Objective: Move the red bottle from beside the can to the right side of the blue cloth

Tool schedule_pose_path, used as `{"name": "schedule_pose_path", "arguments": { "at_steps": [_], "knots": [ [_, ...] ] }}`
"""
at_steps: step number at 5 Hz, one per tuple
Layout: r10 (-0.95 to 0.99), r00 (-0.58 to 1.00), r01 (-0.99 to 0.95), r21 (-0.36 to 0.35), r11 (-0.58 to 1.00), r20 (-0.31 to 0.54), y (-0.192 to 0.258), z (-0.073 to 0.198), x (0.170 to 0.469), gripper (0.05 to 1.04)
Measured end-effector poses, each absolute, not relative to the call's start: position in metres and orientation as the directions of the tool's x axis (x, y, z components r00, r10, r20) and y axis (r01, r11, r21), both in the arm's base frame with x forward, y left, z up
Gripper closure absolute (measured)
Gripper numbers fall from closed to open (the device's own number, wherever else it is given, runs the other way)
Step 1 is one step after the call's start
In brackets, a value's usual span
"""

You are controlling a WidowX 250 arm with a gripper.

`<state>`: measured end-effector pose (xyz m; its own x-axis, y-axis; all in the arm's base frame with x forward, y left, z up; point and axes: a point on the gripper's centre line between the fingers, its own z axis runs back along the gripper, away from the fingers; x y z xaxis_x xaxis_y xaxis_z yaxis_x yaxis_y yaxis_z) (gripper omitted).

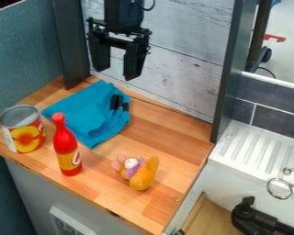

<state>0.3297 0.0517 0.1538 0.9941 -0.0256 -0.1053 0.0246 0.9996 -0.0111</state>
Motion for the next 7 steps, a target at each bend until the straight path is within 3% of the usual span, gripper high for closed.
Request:
{"name": "schedule_pose_path", "arguments": {
  "at_steps": [2, 3, 5, 7],
  "knots": [
    [-0.055, 0.982, 0.059, 0.018, 0.998, -0.180, 0.056, 0.139, 0.310, 0.083],
    [-0.107, 0.987, 0.111, 0.027, 0.993, -0.121, 0.054, 0.151, 0.288, 0.083],
    [-0.189, 0.968, 0.195, 0.024, 0.980, -0.166, 0.078, 0.153, 0.247, 0.083],
    [-0.203, 0.970, 0.213, 0.065, 0.975, -0.133, 0.092, 0.145, 0.240, 0.083]
  ]
}}
